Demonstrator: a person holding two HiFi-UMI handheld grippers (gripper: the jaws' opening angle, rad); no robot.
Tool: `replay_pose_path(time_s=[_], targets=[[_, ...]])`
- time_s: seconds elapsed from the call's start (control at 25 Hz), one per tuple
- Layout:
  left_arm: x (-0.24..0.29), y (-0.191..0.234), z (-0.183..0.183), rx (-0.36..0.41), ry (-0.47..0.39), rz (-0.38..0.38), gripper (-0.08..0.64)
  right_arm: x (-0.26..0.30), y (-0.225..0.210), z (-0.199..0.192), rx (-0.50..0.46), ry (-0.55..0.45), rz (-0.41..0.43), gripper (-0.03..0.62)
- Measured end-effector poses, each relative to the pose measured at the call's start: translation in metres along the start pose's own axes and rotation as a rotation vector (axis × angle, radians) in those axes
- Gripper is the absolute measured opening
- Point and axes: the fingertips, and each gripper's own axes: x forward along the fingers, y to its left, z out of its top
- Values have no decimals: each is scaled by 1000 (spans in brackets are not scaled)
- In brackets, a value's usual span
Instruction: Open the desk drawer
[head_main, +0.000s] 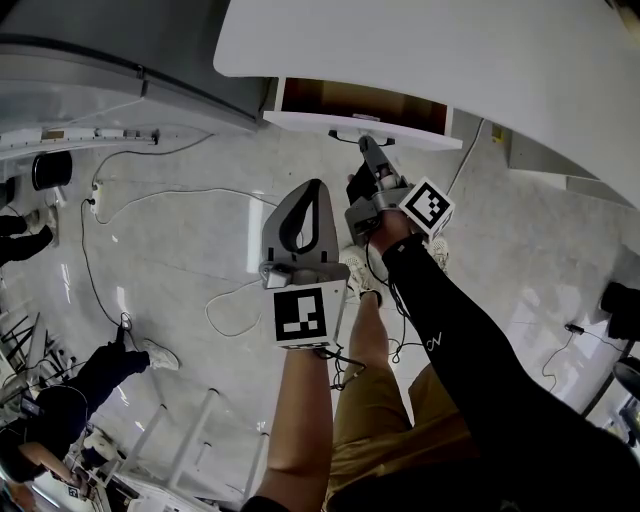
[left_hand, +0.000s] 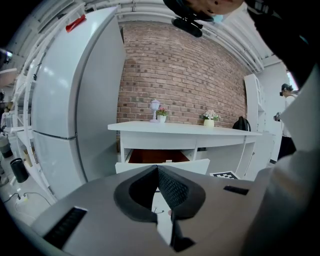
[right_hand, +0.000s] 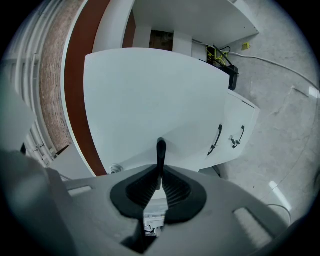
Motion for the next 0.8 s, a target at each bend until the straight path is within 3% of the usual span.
replay_pose_path(time_s=[0.32,0.8], targets=[[-32,1,-18,2,18,14,6,-25,0,-19,7,-11,-8,26],[-33,6,-16,-10,14,25,6,-28,2,-22,27,-12,-19,26]])
